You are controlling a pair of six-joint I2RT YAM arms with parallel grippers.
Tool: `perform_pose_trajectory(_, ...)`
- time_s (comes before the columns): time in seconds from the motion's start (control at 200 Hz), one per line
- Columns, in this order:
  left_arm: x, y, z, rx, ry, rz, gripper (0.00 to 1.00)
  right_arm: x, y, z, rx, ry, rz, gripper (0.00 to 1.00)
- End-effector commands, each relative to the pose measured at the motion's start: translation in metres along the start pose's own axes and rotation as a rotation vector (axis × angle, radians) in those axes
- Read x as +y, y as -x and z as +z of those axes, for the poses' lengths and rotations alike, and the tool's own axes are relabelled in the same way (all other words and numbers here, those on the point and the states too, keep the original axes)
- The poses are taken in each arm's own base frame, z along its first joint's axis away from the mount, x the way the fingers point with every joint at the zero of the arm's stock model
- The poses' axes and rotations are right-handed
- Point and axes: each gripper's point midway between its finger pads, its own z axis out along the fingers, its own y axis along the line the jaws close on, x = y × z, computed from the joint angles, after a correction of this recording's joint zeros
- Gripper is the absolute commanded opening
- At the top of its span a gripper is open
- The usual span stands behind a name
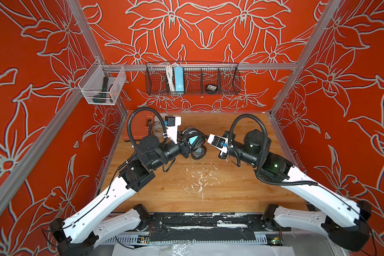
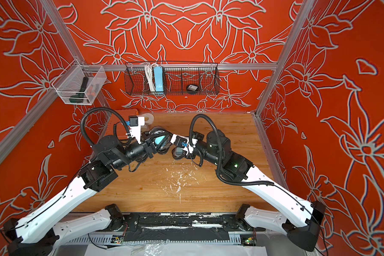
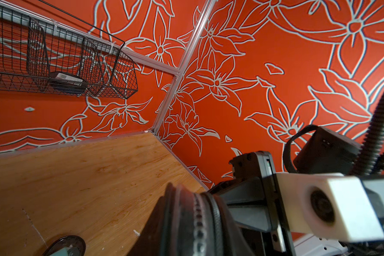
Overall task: Pack away charging kits
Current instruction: Zip the zipper on the storage bag.
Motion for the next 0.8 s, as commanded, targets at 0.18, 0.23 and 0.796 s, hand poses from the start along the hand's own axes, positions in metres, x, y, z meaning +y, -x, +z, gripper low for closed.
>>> perform_pose_trajectory(0.18, -0.006, -0.035, 0.005, 0.179, -0.046, 0.006, 0.00, -0.078, 0.036, -0.026, -0.056, -0.272, -0.027, 0.00)
perform_pose_trajectory(0.23, 0.001, -0.045, 0.015, 0.214, -0.028, 0.001, 0.00, -0.081, 0.036, -0.027, -0.053, -0.281, -0.029, 0.00)
perform_pose_trajectory(0.796, 0.006, -0.065, 0.026, 0.301, -0.037, 0.018, 0.00, -0.095, 0.022, -0.041, 0.014, -0.293, -0.054, 0.00)
